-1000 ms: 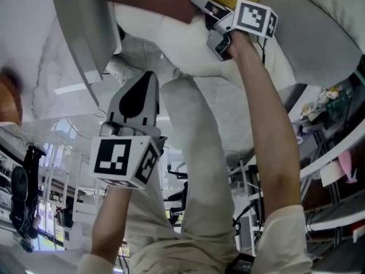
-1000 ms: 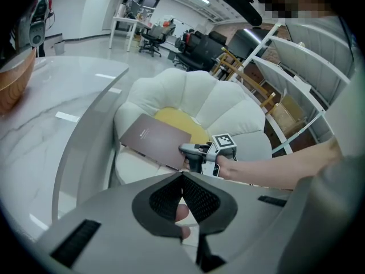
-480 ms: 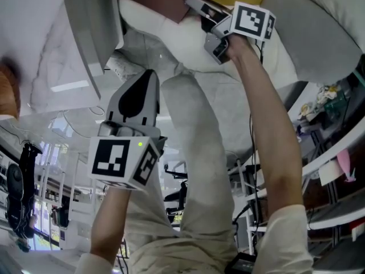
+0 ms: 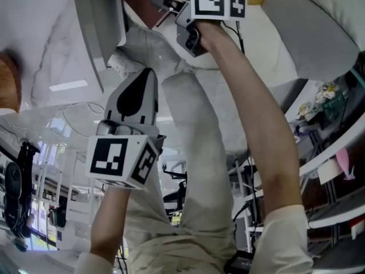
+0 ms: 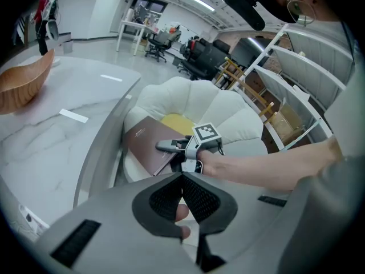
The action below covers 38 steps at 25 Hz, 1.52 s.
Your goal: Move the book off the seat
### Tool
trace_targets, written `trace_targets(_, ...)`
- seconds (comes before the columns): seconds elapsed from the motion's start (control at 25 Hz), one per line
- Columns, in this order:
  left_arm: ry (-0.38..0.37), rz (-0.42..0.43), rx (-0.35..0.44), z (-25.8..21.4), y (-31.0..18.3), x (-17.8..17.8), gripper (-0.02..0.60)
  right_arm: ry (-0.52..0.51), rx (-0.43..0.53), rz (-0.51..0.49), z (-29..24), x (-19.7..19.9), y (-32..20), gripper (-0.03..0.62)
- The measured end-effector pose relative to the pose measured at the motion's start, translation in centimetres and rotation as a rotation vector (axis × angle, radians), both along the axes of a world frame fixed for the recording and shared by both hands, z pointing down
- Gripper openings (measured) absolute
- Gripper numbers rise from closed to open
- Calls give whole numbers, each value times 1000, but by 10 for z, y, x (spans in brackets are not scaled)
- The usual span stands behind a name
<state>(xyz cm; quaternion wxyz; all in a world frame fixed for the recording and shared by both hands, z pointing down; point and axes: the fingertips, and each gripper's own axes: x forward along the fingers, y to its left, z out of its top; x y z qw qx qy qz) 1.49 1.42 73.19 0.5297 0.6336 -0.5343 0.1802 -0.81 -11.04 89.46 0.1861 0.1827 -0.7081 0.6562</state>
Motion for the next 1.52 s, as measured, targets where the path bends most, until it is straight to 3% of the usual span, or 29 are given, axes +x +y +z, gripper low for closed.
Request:
trace_targets(0.36,-2,-24,18,-20,1,-6,10,37,-2,6,-15,12,0,146)
trace_targets(0.92,-31,-61,69,-64,-9,-17,11,13,43,35,-83,21,-7,144)
trace_targets(1.52,-56,-117,98,-118,-9,-56,11,31,75,21,-161,22,0,144)
